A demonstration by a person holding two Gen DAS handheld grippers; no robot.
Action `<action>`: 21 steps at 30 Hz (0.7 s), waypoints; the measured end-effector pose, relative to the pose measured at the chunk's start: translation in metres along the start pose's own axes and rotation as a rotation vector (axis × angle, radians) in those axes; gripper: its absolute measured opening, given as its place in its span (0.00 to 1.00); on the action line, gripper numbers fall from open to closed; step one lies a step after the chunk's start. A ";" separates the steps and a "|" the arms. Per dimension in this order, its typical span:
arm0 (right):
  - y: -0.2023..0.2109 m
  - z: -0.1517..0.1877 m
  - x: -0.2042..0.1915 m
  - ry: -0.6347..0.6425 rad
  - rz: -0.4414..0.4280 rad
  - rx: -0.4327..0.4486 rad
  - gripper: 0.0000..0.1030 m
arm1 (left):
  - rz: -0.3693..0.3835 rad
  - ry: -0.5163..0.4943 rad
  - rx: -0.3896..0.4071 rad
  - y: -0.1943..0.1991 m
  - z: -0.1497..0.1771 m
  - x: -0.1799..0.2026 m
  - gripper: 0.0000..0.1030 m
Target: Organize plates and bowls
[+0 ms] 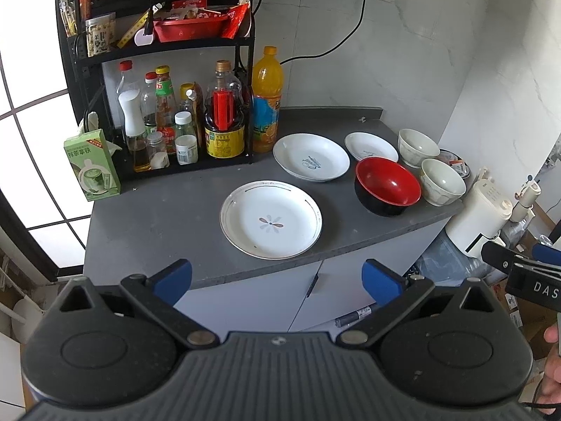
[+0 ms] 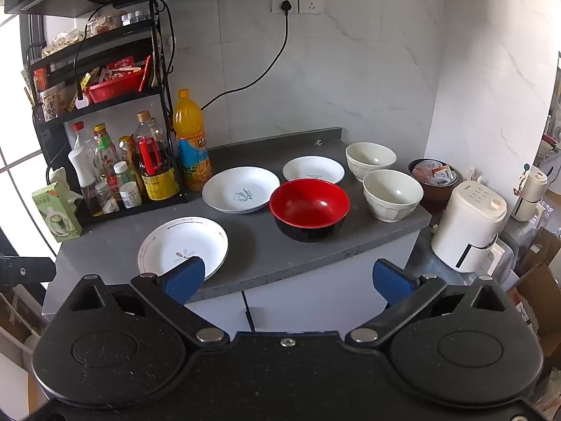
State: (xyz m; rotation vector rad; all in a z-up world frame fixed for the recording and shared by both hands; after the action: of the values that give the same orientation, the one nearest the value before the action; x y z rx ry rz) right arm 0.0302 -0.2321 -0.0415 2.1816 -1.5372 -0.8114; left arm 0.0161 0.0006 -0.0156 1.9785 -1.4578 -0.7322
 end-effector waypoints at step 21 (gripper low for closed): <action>0.011 0.005 0.011 -0.015 0.010 0.007 1.00 | -0.007 -0.011 0.047 0.006 0.004 0.011 0.99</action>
State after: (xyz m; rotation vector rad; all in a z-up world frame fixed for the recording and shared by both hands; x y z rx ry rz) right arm 0.0216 -0.2460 -0.0414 2.1754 -1.5594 -0.8223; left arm 0.0120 -0.0115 -0.0156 2.0193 -1.4878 -0.7190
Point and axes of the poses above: each gripper's, at about its wrist camera, not at the fingertips, and y roughly against the way its jaws point, x to its right, z to its underside, the point moved 3 cm from there along -y, roughly the way its jaws point, and after that the axes turned 15 degrees about -z, right-handed, at the moved point
